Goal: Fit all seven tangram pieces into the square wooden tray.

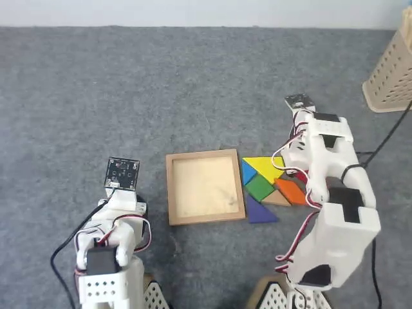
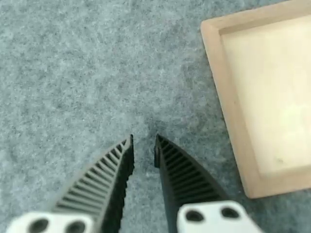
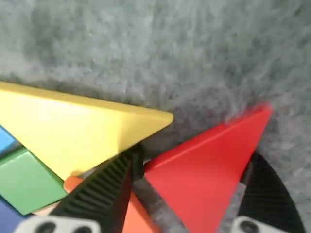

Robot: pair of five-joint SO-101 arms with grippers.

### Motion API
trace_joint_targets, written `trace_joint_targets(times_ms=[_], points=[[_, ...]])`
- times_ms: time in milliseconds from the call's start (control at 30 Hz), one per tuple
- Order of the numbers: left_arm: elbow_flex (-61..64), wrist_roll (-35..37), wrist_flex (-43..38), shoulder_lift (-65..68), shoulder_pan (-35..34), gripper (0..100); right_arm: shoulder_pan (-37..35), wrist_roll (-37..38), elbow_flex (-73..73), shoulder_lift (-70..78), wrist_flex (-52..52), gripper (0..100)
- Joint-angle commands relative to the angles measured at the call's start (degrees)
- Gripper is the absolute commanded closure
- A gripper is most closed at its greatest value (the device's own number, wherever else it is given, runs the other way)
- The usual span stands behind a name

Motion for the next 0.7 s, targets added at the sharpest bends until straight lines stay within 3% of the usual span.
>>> trace_joint_targets(times_ms=[0, 233, 667], points=[[-0.48, 0.44, 0.00, -1.32, 0.09, 93, 0.22, 2.64, -1.58, -0.92, 2.07, 67.8], [-0.48, 0.44, 0.00, -1.32, 0.09, 93, 0.40, 2.90, 0.00, -5.05, 3.47, 67.8], [-0.48, 0.44, 0.00, -1.32, 0.09, 93, 0.40, 3.69, -3.43, 2.68, 3.03, 68.3]])
